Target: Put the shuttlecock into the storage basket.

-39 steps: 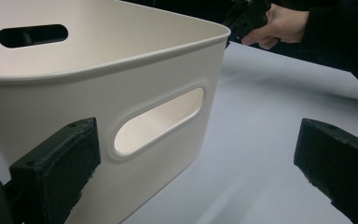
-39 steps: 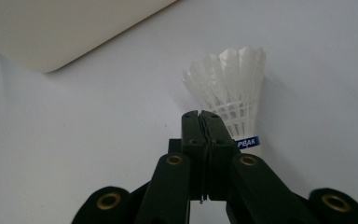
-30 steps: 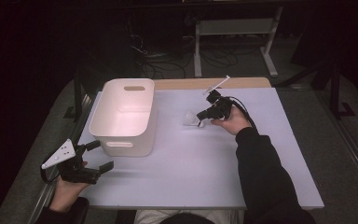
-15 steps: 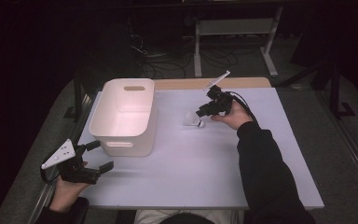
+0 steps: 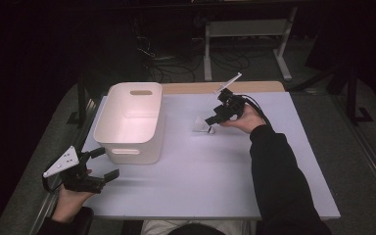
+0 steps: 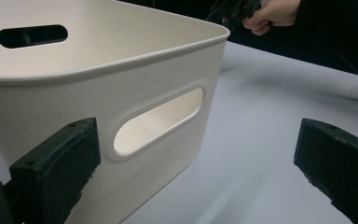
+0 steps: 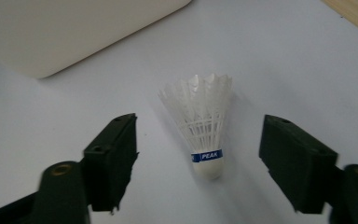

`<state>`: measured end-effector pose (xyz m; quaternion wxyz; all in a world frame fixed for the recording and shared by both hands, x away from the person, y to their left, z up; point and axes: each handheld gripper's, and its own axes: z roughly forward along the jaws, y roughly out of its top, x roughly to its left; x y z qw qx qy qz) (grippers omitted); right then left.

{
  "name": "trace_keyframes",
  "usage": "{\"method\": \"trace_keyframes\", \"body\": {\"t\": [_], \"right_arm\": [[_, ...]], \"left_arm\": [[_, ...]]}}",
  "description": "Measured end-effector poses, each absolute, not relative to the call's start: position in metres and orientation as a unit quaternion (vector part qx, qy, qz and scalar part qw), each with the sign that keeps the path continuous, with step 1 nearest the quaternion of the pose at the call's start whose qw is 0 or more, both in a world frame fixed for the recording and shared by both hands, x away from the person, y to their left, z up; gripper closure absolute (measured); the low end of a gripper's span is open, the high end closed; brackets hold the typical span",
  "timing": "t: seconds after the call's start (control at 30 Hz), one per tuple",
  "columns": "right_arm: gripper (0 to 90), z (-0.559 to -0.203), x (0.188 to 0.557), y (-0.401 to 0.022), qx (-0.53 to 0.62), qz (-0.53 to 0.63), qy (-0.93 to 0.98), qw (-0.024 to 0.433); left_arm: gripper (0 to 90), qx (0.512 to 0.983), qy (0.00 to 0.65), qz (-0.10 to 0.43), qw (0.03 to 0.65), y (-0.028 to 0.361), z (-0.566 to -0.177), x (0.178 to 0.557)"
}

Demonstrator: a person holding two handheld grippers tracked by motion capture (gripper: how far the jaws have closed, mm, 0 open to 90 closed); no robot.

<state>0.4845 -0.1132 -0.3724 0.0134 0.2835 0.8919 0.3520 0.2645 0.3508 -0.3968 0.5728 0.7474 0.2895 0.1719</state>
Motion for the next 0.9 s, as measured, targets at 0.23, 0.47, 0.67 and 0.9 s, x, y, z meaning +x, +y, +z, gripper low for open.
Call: {"method": "trace_keyframes", "body": {"t": [0.23,0.47,0.67,0.9], "right_arm": [[8.7,-0.376,0.487,-0.119,0.272,0.354,0.894,0.020],[2.1,-0.386,0.491,-0.122,0.279,0.349,0.895,0.024],[0.0,-0.393,0.494,-0.121,0.276,0.344,0.897,0.025],[0.5,-0.401,0.497,-0.118,0.274,0.336,0.901,0.019]], "left_arm": [[0.1,0.747,0.290,0.172,0.573,0.351,-0.397,0.264],[0.2,0.747,0.290,0.172,0.573,0.351,-0.397,0.264],[0.2,0.747,0.290,0.172,0.572,0.351,-0.397,0.264],[0.1,0.748,0.290,0.173,0.572,0.352,-0.397,0.263]]}}
